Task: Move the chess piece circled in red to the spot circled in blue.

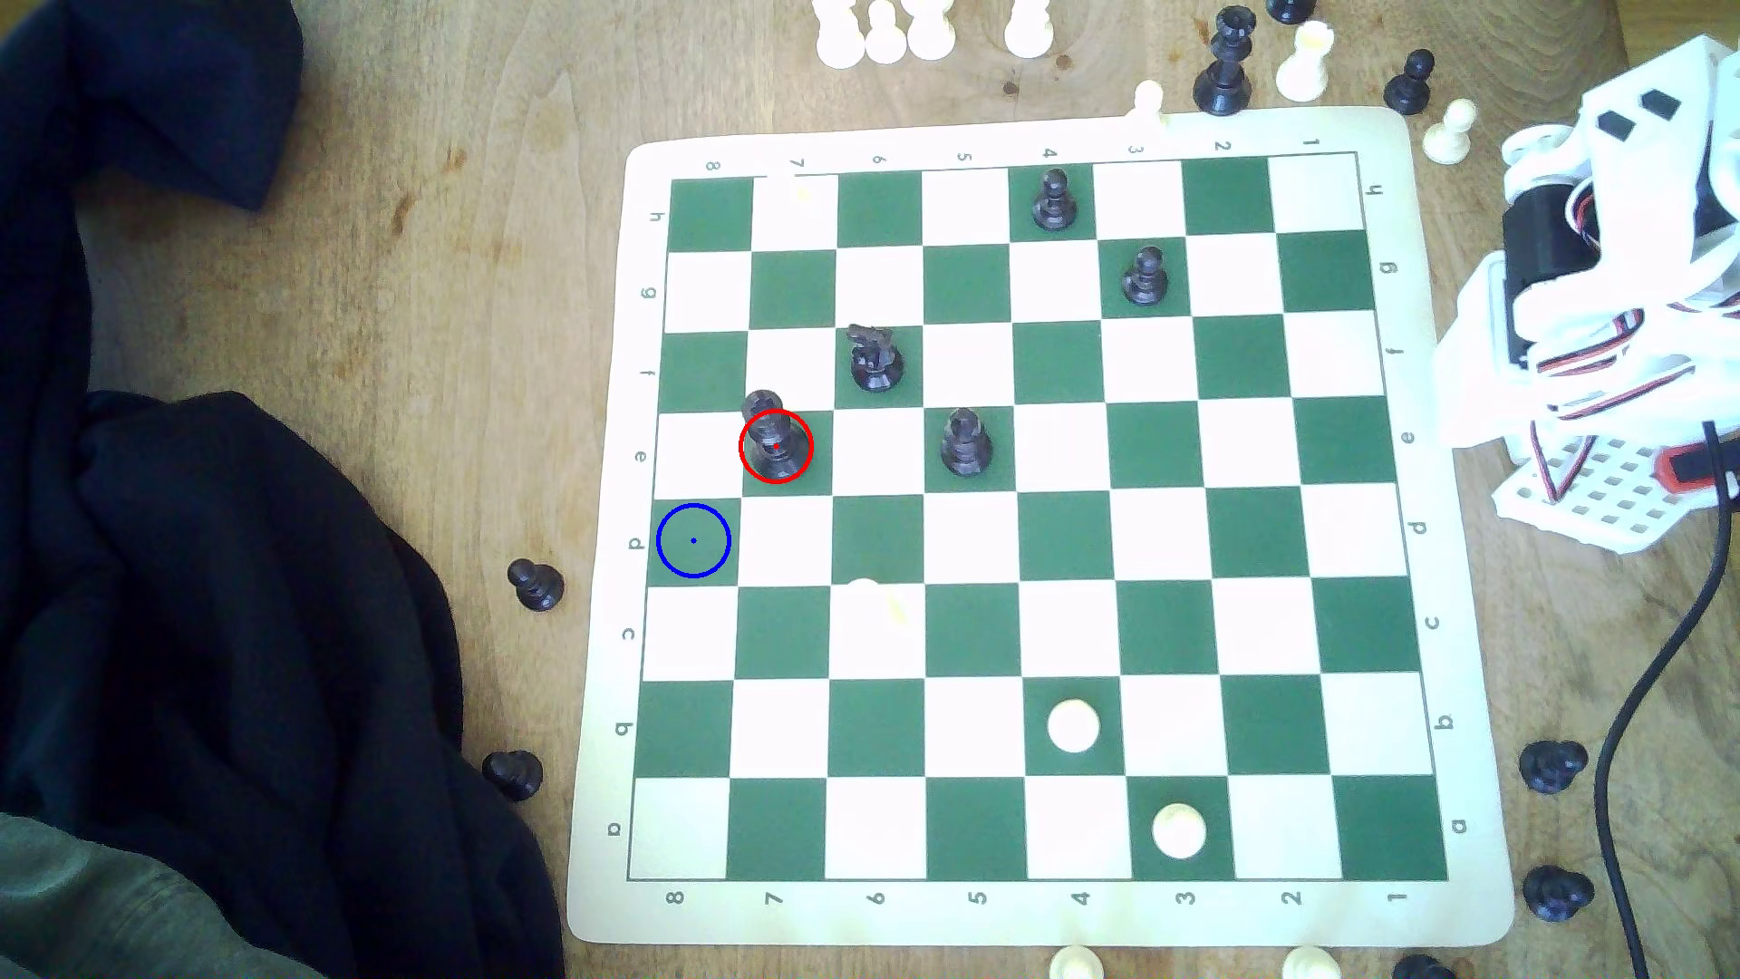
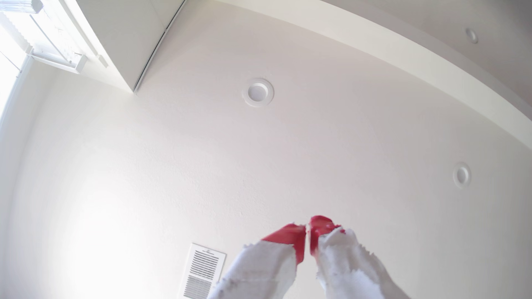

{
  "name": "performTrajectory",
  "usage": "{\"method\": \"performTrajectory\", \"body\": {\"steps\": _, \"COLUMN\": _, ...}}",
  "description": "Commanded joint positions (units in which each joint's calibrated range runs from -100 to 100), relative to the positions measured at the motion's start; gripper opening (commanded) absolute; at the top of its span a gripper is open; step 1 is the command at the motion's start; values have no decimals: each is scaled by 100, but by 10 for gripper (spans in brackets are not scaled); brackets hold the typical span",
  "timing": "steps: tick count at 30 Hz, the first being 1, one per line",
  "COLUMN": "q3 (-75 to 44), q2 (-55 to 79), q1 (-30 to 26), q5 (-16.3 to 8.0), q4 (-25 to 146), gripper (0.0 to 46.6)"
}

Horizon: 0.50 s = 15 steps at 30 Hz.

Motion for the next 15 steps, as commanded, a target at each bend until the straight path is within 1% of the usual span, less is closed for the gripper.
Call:
{"method": "performTrajectory", "body": {"steps": 1, "q3": 99, "q2": -20, "q1": 26, "q5": 34, "q4": -116, "gripper": 2}}
{"method": "performTrajectory", "body": {"steps": 4, "q3": 99, "q2": -20, "q1": 33, "q5": 34, "q4": 793, "gripper": 2}}
{"method": "performTrajectory", "body": {"steps": 11, "q3": 99, "q2": -20, "q1": 88, "q5": 5, "q4": 3839, "gripper": 2}}
{"method": "performTrajectory", "body": {"steps": 15, "q3": 99, "q2": -20, "q1": 96, "q5": 5, "q4": 4822, "gripper": 2}}
